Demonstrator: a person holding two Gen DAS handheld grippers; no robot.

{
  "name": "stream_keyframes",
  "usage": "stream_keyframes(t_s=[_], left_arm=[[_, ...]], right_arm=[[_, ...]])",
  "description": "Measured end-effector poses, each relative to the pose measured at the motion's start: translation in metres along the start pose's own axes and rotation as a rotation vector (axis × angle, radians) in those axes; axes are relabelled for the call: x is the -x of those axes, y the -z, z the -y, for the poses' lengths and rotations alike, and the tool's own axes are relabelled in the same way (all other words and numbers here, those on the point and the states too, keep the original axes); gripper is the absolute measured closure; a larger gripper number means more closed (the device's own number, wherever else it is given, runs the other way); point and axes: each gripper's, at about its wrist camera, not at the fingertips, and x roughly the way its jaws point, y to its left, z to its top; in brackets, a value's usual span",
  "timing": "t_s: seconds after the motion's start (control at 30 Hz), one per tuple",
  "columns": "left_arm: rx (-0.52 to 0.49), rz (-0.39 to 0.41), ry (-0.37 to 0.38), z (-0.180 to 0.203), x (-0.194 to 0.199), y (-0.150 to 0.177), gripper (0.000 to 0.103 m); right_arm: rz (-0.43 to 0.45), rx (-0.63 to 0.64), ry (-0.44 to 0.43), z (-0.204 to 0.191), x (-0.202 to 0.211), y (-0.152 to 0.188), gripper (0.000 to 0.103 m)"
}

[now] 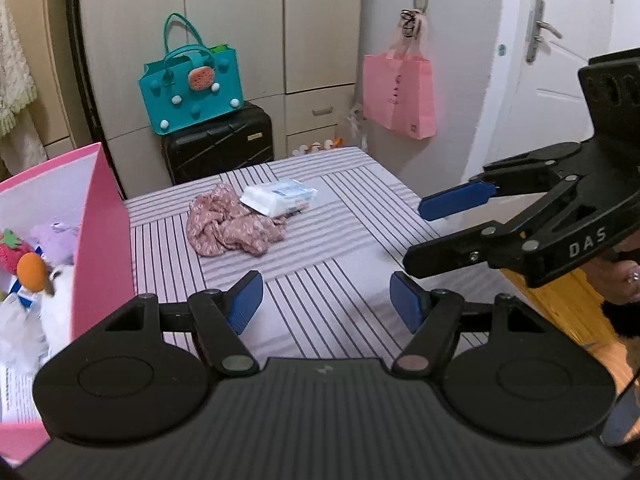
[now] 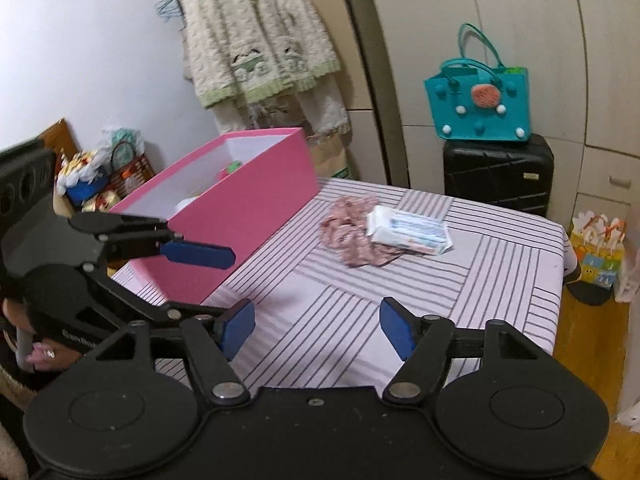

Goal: Organize soft objects
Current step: 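Withdraw both tools from the box toward the scrunchie and soap, then grasp the pink floral scrunchie with the left tool while the right tool grasps the soap bar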

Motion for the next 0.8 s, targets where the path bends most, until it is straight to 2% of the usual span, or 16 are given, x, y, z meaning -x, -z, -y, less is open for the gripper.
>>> stream_keyframes(t_s=[0.2,0.33,0.4,0.57,0.67,0.8], left_arm=[[-0.013,0.01,-0.108,-0.004,-0.04,-0.012,0.032],[0.015,-0.005,-0.155,-0.01,-0.066,-0.021,0.03],[0.03,-0.014,-0.18,-0.013,-0.077,-0.025,0.027],[0.069,-0.039,-0.21,-0.024,-0.1,-0.032,0.025],[0.069,-0.043,-0.231,-0.029,-0.113,-0.033,0.015],[0.107,-0.06,-0.251,-0.039,-0.127,-0.033,0.015]], right_arm=[[0.001,-0.074,-0.024,0.042,-0.024,-0.012,0.024],[-0.013,-0.095,-0.031,0.065,-0.046,-0.023,0.023],[-0.02,-0.096,-0.028,0.074,-0.058,-0.029,0.018],[-0.036,-0.071,0.007,0.088,-0.086,-0.045,0.012],[-0.047,-0.07,0.001,0.094,-0.103,-0.055,0.009],[-0.08,-0.064,-0.008,0.099,-0.128,-0.065,0.009]])
